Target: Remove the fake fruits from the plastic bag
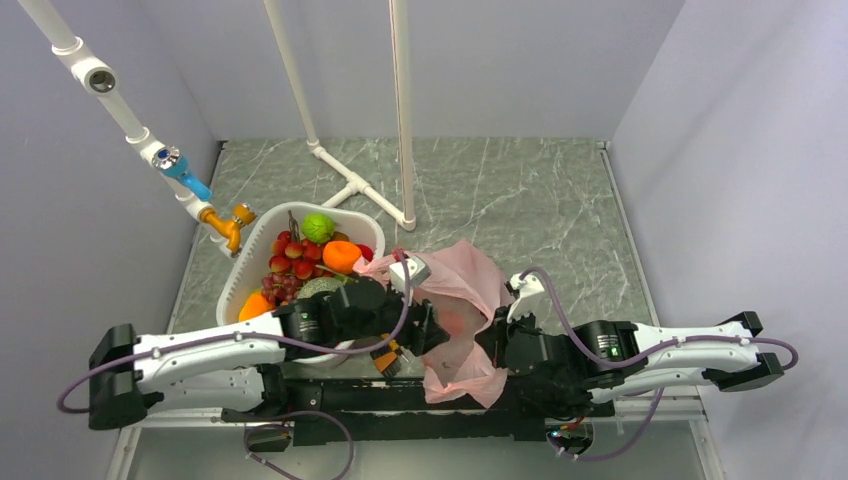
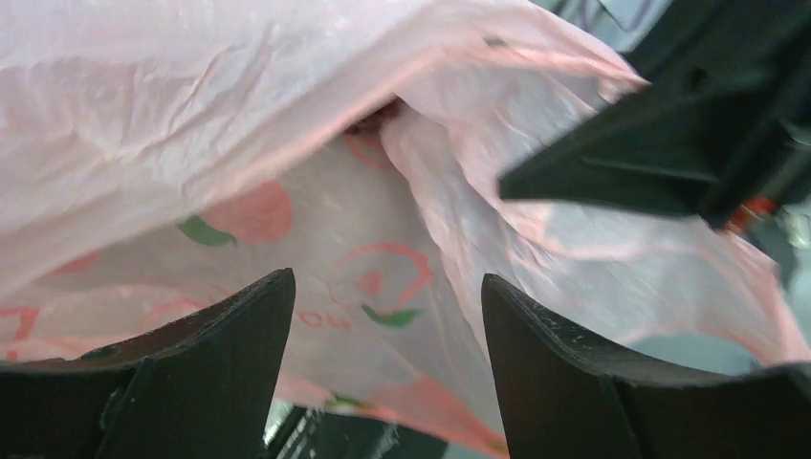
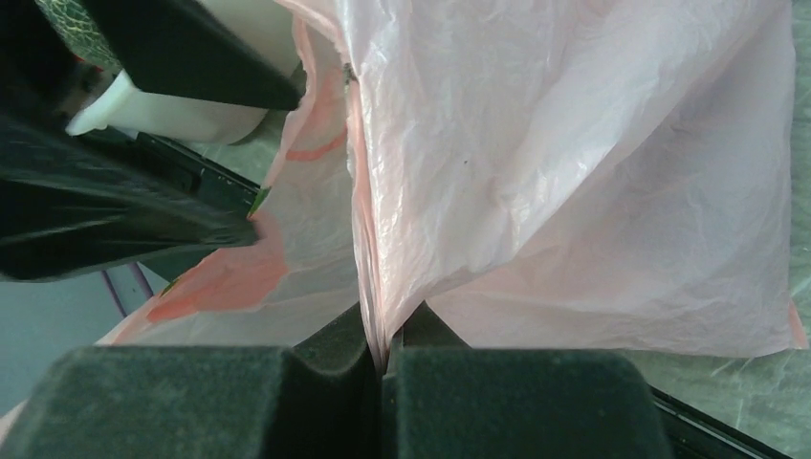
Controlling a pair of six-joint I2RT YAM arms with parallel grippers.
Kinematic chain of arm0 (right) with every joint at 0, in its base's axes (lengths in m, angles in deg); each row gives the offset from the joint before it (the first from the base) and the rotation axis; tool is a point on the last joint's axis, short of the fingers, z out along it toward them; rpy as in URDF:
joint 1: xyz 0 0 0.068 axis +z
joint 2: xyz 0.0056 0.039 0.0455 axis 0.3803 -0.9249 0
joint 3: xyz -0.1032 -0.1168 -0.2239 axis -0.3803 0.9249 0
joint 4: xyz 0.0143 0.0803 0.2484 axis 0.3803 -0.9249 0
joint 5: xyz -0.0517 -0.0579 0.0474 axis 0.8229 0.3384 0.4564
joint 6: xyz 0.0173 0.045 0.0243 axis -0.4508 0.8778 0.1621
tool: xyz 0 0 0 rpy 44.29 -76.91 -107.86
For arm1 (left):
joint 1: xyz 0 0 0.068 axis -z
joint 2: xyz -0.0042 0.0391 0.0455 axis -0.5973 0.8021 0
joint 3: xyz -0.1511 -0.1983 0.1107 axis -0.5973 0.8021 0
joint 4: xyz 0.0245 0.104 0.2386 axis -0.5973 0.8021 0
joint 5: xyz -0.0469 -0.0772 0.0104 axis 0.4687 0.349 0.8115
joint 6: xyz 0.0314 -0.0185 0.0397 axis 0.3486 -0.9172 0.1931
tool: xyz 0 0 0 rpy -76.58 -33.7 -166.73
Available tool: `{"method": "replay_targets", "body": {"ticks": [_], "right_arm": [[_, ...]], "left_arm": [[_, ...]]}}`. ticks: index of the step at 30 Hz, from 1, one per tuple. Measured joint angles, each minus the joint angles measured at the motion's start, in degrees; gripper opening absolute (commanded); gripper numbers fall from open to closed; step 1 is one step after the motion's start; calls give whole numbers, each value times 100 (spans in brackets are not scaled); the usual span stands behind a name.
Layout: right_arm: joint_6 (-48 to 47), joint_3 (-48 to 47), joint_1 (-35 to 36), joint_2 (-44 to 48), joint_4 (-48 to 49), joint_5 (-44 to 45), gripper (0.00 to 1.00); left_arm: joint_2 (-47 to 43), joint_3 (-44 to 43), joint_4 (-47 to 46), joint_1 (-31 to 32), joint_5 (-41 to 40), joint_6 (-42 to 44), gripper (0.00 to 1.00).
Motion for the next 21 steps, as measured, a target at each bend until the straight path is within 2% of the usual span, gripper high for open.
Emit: {"method": "replay_targets", "body": {"ticks": [3, 5, 8, 15, 21], "right_arm": [[9, 4, 0, 33, 44, -4, 0], [33, 13, 0, 81, 48, -7, 0], [46, 33, 2, 170, 44, -7, 0], [144, 59, 0, 372, 37, -7, 0], [192, 118, 0, 461, -17, -13, 0]], "left_arm": [[483, -2, -422, 352, -938, 114, 77], [848, -24, -623, 616, -1508, 232, 74], [1458, -199, -741, 824, -2114, 282, 74], [2564, -531, -1113, 837, -3250, 457, 82], [3429, -1311, -1099, 750, -3801, 356, 74]]}}
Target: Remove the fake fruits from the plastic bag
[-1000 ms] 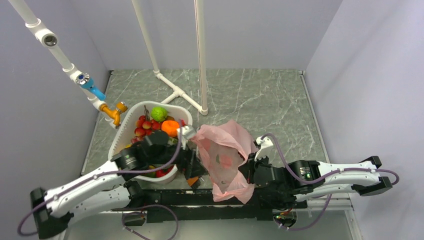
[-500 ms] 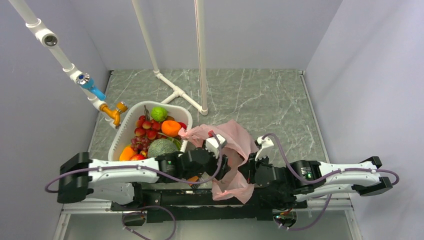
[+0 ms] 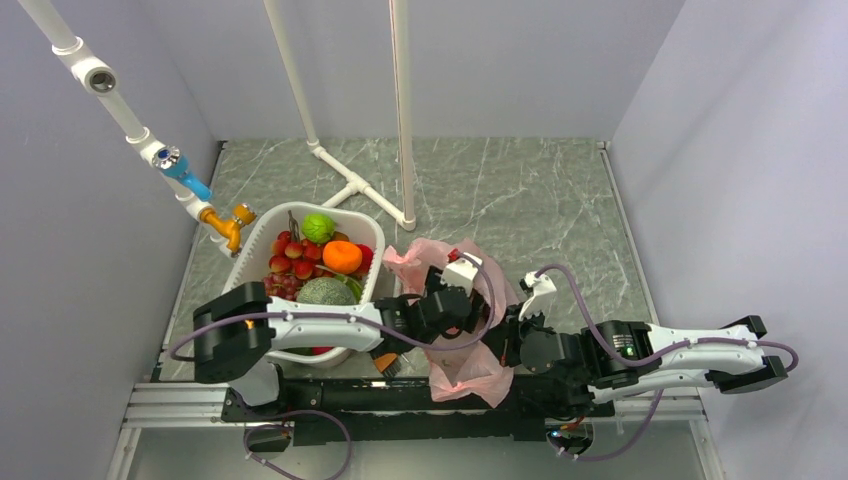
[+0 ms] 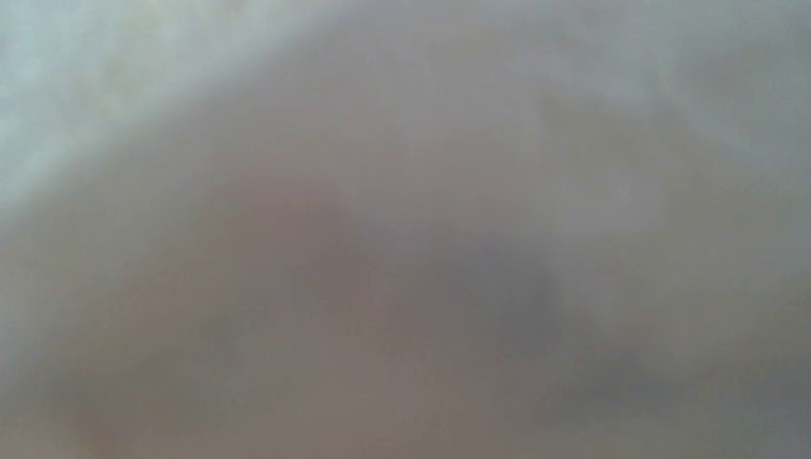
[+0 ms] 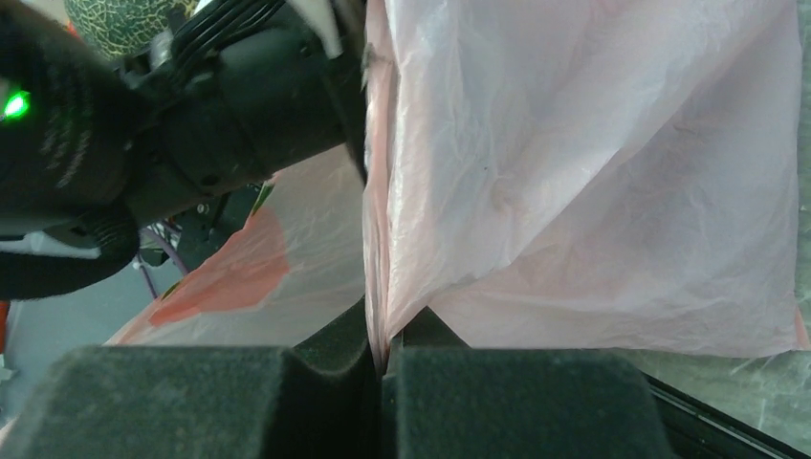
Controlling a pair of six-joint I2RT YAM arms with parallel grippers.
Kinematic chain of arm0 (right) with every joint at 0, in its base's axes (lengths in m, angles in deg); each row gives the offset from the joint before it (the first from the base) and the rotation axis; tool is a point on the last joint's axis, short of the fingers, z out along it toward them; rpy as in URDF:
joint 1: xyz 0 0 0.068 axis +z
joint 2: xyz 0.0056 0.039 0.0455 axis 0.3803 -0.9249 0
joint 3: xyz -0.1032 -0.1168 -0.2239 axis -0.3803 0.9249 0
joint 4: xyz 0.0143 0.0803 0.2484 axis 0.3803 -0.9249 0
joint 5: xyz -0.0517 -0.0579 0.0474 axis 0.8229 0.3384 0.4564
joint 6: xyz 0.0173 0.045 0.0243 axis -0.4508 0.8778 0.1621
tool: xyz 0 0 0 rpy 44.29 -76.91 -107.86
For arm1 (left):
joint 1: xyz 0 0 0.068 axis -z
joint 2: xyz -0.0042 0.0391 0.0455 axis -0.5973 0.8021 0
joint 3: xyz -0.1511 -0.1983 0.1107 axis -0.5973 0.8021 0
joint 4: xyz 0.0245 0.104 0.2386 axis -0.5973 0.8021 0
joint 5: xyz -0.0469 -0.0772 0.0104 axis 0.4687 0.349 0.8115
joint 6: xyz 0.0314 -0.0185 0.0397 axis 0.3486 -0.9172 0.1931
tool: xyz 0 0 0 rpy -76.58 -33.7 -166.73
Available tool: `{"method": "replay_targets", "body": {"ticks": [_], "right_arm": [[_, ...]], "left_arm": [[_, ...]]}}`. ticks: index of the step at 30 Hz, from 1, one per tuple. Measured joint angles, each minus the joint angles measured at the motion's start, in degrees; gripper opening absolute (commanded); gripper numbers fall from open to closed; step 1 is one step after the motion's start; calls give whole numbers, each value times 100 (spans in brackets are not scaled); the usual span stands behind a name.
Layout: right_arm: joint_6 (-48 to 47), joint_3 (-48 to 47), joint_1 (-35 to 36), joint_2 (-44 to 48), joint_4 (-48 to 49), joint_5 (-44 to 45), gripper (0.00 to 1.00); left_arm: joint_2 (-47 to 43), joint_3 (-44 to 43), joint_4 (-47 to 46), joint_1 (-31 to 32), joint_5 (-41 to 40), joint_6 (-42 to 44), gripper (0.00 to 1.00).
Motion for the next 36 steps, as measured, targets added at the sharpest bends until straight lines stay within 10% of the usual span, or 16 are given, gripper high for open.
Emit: {"method": "replay_targets", "body": {"ticks": [22, 36], "right_arm": [[4, 0, 0, -15, -116, -111, 0], [48, 0, 0, -81, -122, -136, 0]], "left_arm": [[1403, -667, -50, -1032, 98, -597, 95], [1731, -927, -160, -1213, 684, -229, 42]]}}
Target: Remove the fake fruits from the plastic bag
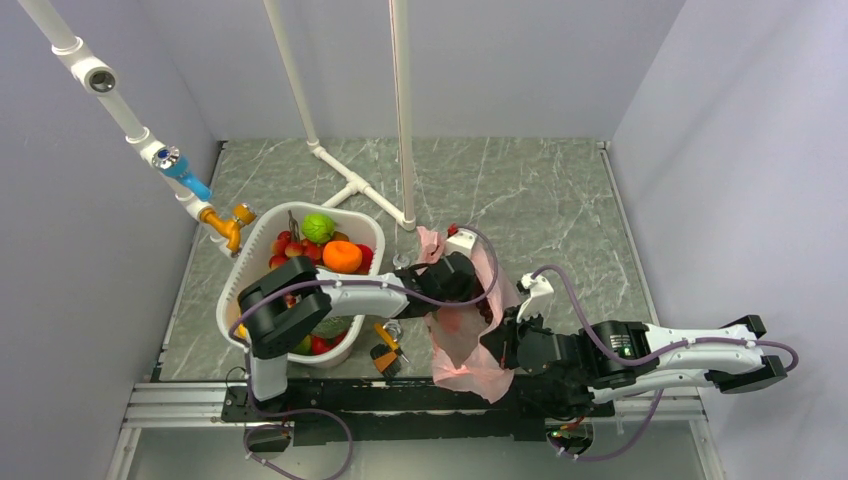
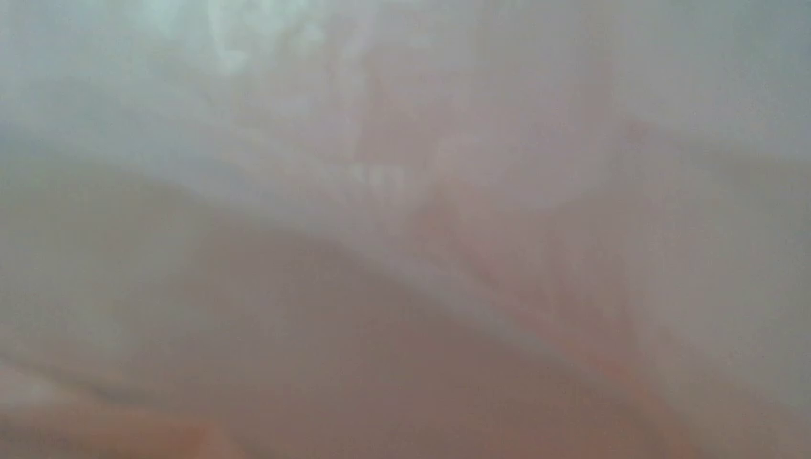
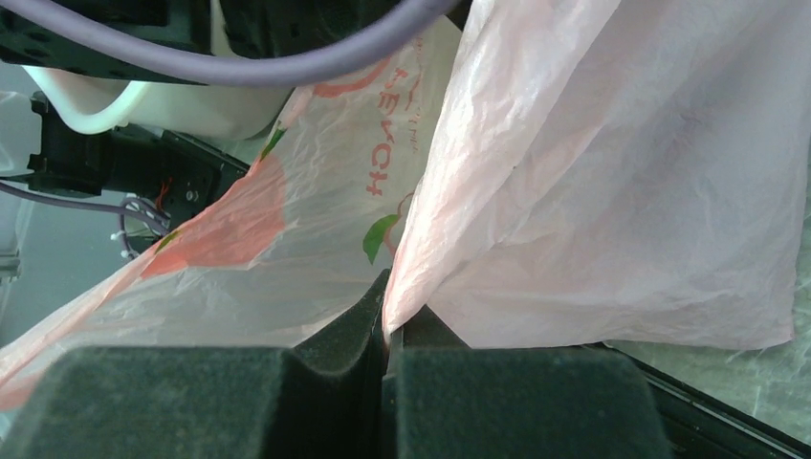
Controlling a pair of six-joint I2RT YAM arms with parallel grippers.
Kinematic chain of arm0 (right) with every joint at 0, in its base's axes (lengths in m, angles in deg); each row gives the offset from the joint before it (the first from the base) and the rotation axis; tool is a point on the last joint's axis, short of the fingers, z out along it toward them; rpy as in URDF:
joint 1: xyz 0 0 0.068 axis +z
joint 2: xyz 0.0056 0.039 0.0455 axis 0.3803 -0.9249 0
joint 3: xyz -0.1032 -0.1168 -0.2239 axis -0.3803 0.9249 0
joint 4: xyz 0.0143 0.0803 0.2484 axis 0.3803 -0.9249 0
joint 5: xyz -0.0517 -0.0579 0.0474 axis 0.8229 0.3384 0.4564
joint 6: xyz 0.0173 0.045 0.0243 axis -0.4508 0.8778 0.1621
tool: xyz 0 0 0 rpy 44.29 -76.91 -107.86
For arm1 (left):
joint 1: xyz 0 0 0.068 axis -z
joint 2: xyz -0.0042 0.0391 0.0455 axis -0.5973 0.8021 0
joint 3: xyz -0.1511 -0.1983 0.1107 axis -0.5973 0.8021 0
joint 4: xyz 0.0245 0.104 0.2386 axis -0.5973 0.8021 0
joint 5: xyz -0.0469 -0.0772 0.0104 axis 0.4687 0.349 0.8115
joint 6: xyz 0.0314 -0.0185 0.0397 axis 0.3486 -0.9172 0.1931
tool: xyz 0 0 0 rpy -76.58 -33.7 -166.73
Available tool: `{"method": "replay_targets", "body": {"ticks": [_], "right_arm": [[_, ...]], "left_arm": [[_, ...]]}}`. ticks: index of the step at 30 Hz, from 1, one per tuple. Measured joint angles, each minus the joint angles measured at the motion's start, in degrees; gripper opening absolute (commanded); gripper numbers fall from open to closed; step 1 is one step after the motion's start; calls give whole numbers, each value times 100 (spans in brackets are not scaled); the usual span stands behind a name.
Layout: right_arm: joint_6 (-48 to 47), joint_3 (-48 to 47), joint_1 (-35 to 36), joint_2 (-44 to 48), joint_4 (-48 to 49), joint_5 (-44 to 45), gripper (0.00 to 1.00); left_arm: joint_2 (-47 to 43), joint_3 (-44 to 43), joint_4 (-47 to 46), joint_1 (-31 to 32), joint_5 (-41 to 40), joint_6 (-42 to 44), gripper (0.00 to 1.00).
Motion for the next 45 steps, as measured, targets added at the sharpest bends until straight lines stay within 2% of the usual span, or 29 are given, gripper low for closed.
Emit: {"method": "replay_targets", "body": {"ticks": [4, 12, 18, 24, 31, 37, 39, 43, 45], "right_arm": [[4, 0, 0, 0, 2, -4, 0], [-4, 0, 0, -39, 11, 4, 0], [-7, 0, 0, -175, 11, 24, 0], [-28, 0, 0, -219, 13, 37, 0], [-31, 0, 0, -271, 26, 39, 0], [-70, 0, 0, -321, 63, 42, 0], [-70, 0, 0, -352, 66, 42, 0], [-72, 0, 0, -372, 68, 39, 0], [-72, 0, 0, -372, 68, 42, 0]], "left_arm": [[-503, 208, 181, -24, 317, 190, 35], [-2306, 798, 723, -33, 1434, 275, 32], [-2745, 992, 1237, -33, 2592, 162, 28], [-3412, 1628, 1528, -11, 3495, 149, 27], [-4741, 1641, 1799, -4, 4157, 522, 28], [-5388, 1064, 2621, 0, 3995, 922, 24], [-5654, 833, 3042, 0, 3587, 1029, 24], [-6113, 409, 3871, 0, 2511, 1071, 16], [-6258, 229, 4232, 0, 1998, 1045, 17]]}}
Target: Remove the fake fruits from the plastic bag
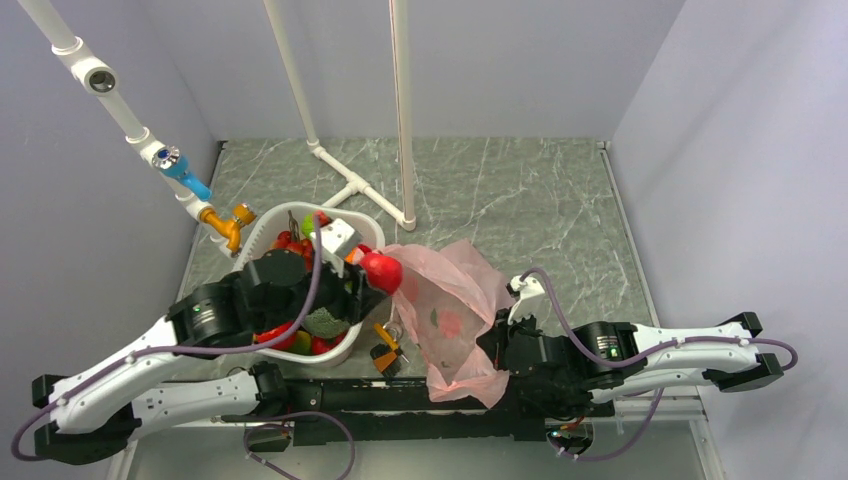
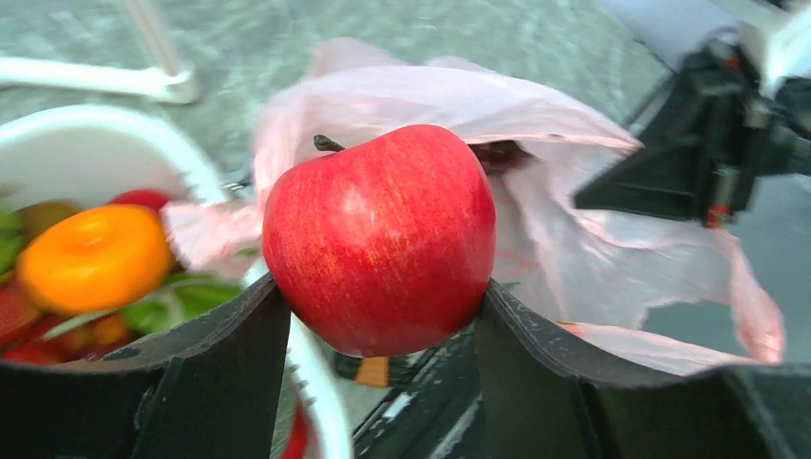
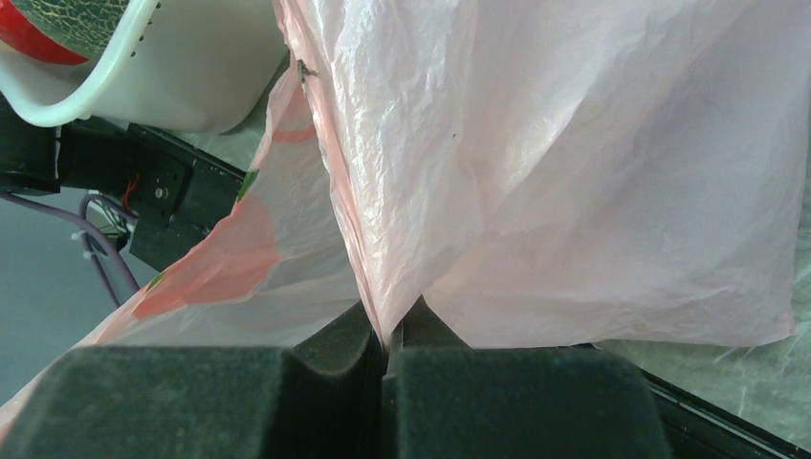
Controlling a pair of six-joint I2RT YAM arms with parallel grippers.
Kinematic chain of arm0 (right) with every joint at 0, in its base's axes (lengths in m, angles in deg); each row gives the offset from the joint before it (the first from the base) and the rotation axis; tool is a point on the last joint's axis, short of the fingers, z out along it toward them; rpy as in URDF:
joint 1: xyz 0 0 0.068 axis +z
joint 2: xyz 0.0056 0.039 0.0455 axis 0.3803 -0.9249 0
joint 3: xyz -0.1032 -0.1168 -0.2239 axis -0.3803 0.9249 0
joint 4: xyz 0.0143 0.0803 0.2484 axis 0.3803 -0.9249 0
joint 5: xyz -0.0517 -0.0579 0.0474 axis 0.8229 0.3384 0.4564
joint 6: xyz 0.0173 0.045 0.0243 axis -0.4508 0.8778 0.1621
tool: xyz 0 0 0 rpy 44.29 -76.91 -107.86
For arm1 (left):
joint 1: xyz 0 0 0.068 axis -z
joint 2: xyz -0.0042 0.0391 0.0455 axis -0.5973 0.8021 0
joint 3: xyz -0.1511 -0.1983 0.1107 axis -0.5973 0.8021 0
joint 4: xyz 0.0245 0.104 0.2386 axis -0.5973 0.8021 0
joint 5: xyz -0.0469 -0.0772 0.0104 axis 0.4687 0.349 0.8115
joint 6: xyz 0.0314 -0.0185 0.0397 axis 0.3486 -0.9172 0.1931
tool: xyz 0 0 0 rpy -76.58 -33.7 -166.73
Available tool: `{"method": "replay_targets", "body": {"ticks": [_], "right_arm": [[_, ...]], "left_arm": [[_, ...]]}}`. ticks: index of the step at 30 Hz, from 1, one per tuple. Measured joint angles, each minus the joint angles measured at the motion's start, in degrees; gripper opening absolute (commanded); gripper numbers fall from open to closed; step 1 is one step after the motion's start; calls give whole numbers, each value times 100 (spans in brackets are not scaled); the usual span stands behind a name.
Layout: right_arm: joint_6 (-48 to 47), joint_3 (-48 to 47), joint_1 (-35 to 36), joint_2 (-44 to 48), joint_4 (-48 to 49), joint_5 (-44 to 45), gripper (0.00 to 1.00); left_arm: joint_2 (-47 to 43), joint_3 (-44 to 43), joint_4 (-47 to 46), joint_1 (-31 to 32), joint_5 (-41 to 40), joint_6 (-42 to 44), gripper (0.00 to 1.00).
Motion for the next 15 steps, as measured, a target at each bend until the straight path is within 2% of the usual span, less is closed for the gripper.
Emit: {"method": "replay_targets", "body": {"ticks": [4, 10, 15], "right_arm": [[0, 0, 0, -4, 2, 0, 0], [-2, 0, 0, -17, 7, 0, 0], [-2, -2, 0, -17, 4, 2, 0]], "left_arm": [[-232, -323, 866, 0, -1255, -175, 20], [-516, -363, 1998, 0, -2900, -728, 22], [-741, -358, 2490, -2, -3932, -1204, 28]]}}
